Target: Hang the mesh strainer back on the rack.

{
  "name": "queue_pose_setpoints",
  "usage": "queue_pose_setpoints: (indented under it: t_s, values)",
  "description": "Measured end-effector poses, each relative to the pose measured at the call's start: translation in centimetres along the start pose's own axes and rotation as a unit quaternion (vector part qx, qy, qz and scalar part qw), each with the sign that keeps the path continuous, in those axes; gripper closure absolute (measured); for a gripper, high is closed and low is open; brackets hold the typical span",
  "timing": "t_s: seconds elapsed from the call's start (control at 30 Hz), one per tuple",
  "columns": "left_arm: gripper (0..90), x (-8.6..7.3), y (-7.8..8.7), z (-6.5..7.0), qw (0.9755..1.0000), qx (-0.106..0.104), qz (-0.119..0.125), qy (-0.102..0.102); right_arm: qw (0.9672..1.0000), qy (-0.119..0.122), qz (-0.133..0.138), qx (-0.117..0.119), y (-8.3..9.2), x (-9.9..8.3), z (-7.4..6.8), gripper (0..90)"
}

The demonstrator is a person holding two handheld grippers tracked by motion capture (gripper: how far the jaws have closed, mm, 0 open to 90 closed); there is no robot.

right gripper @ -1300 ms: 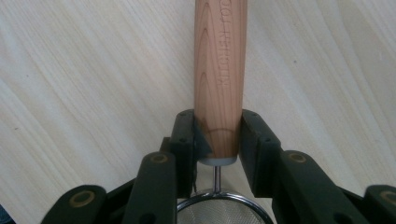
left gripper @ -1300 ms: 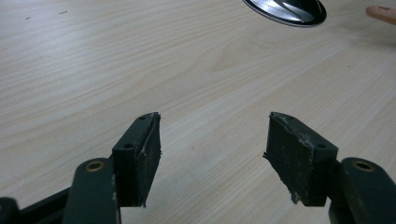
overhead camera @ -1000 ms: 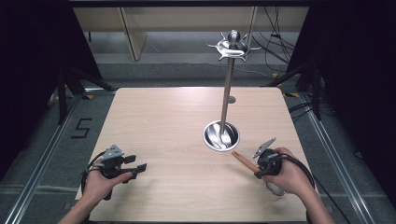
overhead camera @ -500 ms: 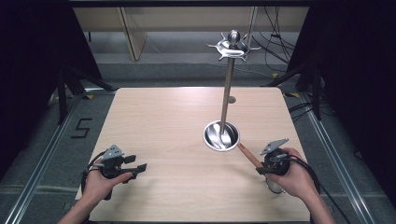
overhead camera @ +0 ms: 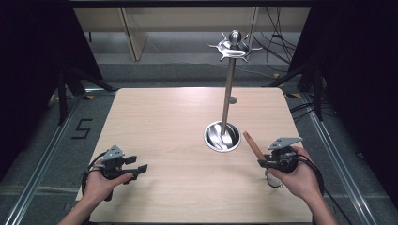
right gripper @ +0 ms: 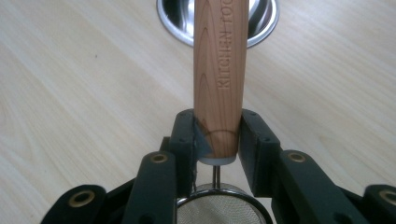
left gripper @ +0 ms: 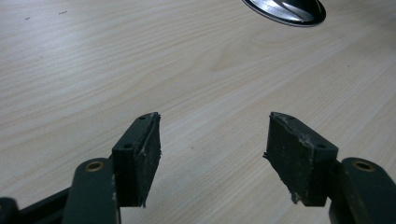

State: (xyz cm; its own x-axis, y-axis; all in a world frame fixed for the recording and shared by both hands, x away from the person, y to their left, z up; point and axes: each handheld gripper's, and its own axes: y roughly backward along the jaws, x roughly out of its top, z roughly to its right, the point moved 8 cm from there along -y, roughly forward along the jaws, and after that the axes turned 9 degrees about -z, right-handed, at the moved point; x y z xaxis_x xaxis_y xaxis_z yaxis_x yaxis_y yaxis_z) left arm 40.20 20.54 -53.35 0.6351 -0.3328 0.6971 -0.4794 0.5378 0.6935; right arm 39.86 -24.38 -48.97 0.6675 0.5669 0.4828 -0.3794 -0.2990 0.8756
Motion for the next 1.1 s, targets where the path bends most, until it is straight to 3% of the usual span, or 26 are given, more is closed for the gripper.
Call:
queue_pose_setpoints:
  t_s: [0.07, 0.1, 0.17, 0.23, 0.43, 0.53, 0.9, 0.93, 0.97, 1.1]
  values:
    - [34.5, 0.0, 0.0, 0.0, 1.0000, 0.000, 0.000, 0.000, 0.9999, -0.003, 0.013, -0.002, 0.0, 0.2, 0.1, 69.6]
    - [34.4, 0.0, 0.0, 0.0, 1.0000, 0.000, 0.000, 0.000, 1.0000, -0.008, 0.001, 0.003, 0.4, 0.1, 0.1, 69.6]
    - [34.5, 0.0, 0.0, 0.0, 1.0000, 0.000, 0.000, 0.000, 0.9994, 0.000, 0.032, -0.012, 0.1, 0.5, 0.4, 69.6]
    - [34.5, 0.0, 0.0, 0.0, 1.0000, 0.000, 0.000, 0.000, 0.9998, -0.001, 0.016, -0.006, 0.6, 0.4, 0.5, 69.6]
    - [34.5, 0.1, -0.1, 0.1, 1.0000, -0.001, 0.006, 0.007, 0.9993, -0.007, 0.034, -0.009, 0.8, 0.7, 0.6, 69.6]
    - [34.5, 0.0, 0.0, 0.0, 1.0000, 0.001, 0.000, 0.000, 0.9986, -0.012, 0.049, -0.015, 0.9, 0.9, 0.6, 69.6]
    - [34.5, 0.1, -0.1, 0.1, 0.9999, -0.002, 0.007, 0.007, 0.9973, -0.010, 0.069, -0.020, 1.6, 1.5, 0.7, 69.6]
    - [34.5, 0.1, -0.1, 0.1, 0.9999, -0.002, 0.007, 0.007, 0.9973, -0.019, 0.069, -0.016, 1.7, 1.6, 0.5, 69.5]
    - [34.5, 0.1, -0.1, 0.1, 1.0000, -0.001, 0.006, 0.006, 0.9970, -0.008, 0.074, -0.021, 1.7, 1.7, 0.7, 69.6]
    - [34.5, 0.1, -0.1, 0.1, 0.9999, -0.002, 0.009, 0.008, 0.9957, -0.021, 0.088, -0.019, 1.9, 2.1, 0.4, 69.5]
